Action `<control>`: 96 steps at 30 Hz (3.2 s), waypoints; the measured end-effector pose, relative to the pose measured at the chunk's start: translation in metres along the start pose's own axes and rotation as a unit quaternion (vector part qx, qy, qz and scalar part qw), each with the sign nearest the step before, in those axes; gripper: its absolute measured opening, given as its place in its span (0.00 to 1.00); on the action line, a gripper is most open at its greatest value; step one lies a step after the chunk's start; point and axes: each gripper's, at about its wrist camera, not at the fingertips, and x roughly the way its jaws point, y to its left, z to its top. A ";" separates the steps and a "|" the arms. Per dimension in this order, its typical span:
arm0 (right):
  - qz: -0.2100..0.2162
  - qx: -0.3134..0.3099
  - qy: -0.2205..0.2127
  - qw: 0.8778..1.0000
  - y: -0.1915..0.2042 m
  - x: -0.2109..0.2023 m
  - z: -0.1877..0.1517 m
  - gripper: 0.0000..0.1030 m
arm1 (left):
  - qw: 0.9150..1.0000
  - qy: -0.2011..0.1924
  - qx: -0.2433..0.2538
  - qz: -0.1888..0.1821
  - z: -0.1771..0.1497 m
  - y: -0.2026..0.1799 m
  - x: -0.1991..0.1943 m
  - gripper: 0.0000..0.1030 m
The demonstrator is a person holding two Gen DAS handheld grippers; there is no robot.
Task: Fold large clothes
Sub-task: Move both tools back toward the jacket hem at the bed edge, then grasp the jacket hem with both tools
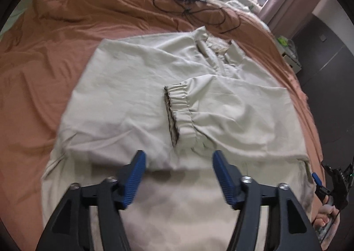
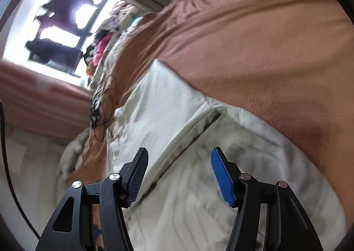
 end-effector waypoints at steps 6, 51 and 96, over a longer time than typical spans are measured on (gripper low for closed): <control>-0.011 -0.076 -0.038 0.996 0.020 -0.060 -0.021 0.78 | 0.999 -0.038 -0.003 -0.001 -0.031 0.006 -0.056 0.77; -0.054 -0.336 -0.092 0.936 0.019 -0.271 -0.172 0.91 | 0.985 -0.171 0.009 0.030 -0.284 0.075 -0.285 0.99; -0.073 -0.206 0.036 0.975 -0.100 -0.131 -0.111 0.64 | 0.994 -0.051 -0.083 -0.041 -0.261 0.170 -0.094 0.42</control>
